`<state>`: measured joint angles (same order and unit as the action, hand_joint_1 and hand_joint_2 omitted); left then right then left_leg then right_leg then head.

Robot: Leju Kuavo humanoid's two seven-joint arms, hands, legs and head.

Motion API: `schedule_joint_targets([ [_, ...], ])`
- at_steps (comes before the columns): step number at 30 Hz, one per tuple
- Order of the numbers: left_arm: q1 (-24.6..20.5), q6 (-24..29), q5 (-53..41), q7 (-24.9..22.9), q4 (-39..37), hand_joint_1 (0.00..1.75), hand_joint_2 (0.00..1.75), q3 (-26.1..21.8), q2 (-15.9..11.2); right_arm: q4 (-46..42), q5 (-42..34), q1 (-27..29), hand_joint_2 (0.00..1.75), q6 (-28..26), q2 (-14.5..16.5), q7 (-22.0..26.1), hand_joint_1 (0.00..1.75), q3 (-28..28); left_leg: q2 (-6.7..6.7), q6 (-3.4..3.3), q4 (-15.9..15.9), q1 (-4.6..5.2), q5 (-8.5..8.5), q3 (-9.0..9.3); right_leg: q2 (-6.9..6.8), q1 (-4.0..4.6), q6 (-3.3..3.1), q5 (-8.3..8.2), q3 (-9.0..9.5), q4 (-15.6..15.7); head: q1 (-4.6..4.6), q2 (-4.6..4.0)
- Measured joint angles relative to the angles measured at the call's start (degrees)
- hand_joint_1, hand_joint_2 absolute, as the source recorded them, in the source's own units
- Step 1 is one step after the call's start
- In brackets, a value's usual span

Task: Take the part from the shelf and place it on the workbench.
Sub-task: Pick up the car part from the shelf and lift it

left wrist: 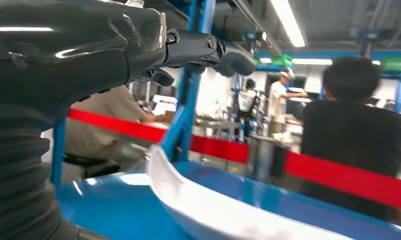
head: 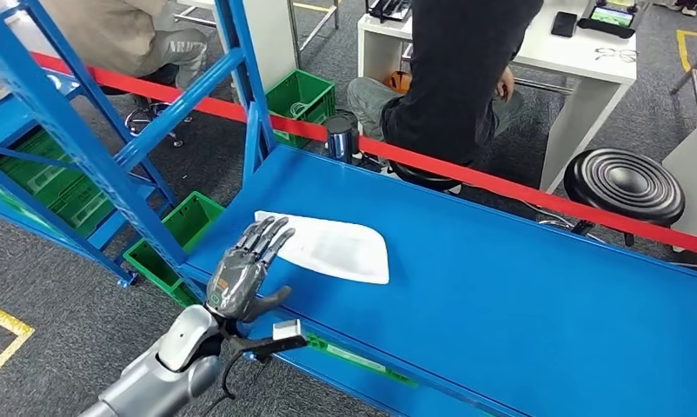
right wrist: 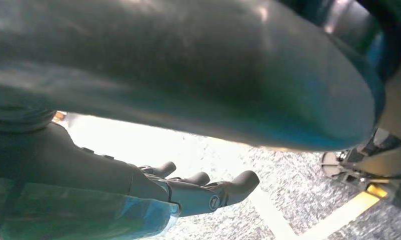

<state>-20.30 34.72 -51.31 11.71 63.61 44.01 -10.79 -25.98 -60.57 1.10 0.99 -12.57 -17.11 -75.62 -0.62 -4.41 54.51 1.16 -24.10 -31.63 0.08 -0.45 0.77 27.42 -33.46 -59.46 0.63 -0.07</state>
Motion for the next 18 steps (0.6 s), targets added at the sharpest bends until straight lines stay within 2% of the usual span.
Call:
schedule_joint_targets([
  [2,-1.1,0.2,-0.9,-0.3,-2.9,0.00,1.75,0.1,0.4,-0.3,-0.2,-0.1,0.00,-0.3,-0.5,0.2,0.00,-0.9,-0.02,0.04,-0.6,-0.24,0.38,0.22,-0.01,-0.18,-0.11,2.91,-3.45,-6.8,-0.11,0.00],
  [3,-1.5,0.2,-1.4,-0.4,-4.5,0.00,1.75,0.2,0.5,-0.4,-0.3,-0.2,0.00,-0.4,-0.7,0.3,0.00,-1.3,-0.03,0.07,-0.6,-0.26,0.38,0.13,-0.01,-0.35,0.05,4.27,-5.49,-10.7,-0.17,0.00],
  [4,-1.9,0.2,-2.0,-0.4,-6.0,0.00,1.75,0.3,0.6,-0.4,-0.4,-0.2,0.00,-0.4,-0.9,0.4,0.00,-1.8,-0.03,0.13,-0.5,-0.29,0.34,0.08,-0.02,-0.56,0.45,4.95,-6.92,-13.3,-0.19,0.00],
  [5,-2.3,0.3,-2.4,-0.3,-7.6,0.00,1.75,0.4,0.6,-0.4,-0.6,-0.2,0.00,-0.3,-1.1,0.5,0.00,-2.2,-0.01,0.26,-0.4,-0.37,0.27,0.06,-0.03,-0.81,1.09,4.68,-7.30,-13.7,-0.19,0.00],
  [6,-2.8,0.3,-2.7,0.1,-9.3,0.00,1.75,0.5,0.7,-0.4,-0.7,-0.3,0.00,-0.2,-1.3,0.7,0.00,-2.7,0.03,0.50,-0.2,-0.52,0.12,0.05,-0.06,-1.09,1.93,3.45,-6.43,-11.7,-0.20,0.00],
  [7,-3.4,0.4,-2.9,0.5,-10.9,0.00,1.75,0.6,0.8,-0.4,-0.7,-0.4,0.00,-0.1,-1.4,0.9,0.00,-3.1,0.08,0.88,0.2,-0.71,-0.14,0.00,-0.12,-1.41,2.79,1.66,-4.50,-7.7,-0.20,0.00],
  [8,-4.1,0.6,-3.0,1.0,-12.5,0.00,1.75,0.7,0.9,-0.3,-0.8,-0.5,0.00,0.0,-1.4,1.0,0.00,-3.6,0.14,1.42,0.8,-0.77,-0.53,-0.17,-0.18,-1.58,3.29,0.20,-2.53,-3.7,-0.22,0.00],
  [9,-4.9,0.8,-3.1,1.5,-14.0,0.00,1.75,0.8,0.9,-0.3,-0.9,-0.7,0.00,0.2,-1.5,1.2,0.00,-4.0,0.18,1.97,1.6,-0.79,-0.96,-0.44,-0.14,-1.68,3.24,-0.85,-1.01,-0.7,-0.20,0.00],
  [10,-5.7,1.0,-3.2,1.7,-15.2,0.00,1.75,0.9,1.0,-0.3,-0.9,-0.9,0.00,0.3,-1.6,1.3,0.00,-4.3,0.20,2.44,2.2,-0.76,-1.29,-0.71,-0.09,-1.66,2.80,-1.28,-0.22,0.9,-0.16,0.00],
  [12,-6.9,1.3,-3.2,2.1,-17.2,0.00,1.75,1.0,1.1,-0.3,-1.0,-1.1,0.00,0.5,-1.7,1.5,0.00,-5.0,0.24,2.91,2.7,-0.73,-1.57,-1.04,0.08,-1.47,1.54,-1.28,-0.12,1.2,-0.10,0.00],
  [14,-7.7,1.4,-3.3,2.7,-18.7,0.00,1.75,1.1,1.2,-0.3,-1.0,-1.3,0.00,0.8,-1.7,1.7,0.00,-5.4,0.30,3.29,3.5,-0.97,-2.17,-1.33,0.08,-1.62,0.86,-1.34,-0.05,1.2,-0.07,0.00],
  [16,-8.8,1.5,-3.3,3.9,-20.4,0.00,1.75,1.2,1.3,-0.2,-0.9,-1.4,0.00,0.9,-1.7,1.8,0.00,-5.9,0.36,3.98,7.7,-1.31,-4.65,-3.19,0.11,-1.83,0.33,-1.40,0.05,1.2,0.02,0.00],
  [18,-9.7,1.4,-2.8,5.7,-22.3,0.00,1.75,1.4,1.3,0.0,-0.9,-1.7,0.00,0.9,-1.7,2.0,0.00,-6.4,0.38,4.58,15.3,-1.58,-8.08,-6.88,0.12,-1.74,0.10,-1.38,0.04,1.2,0.07,0.00],
])
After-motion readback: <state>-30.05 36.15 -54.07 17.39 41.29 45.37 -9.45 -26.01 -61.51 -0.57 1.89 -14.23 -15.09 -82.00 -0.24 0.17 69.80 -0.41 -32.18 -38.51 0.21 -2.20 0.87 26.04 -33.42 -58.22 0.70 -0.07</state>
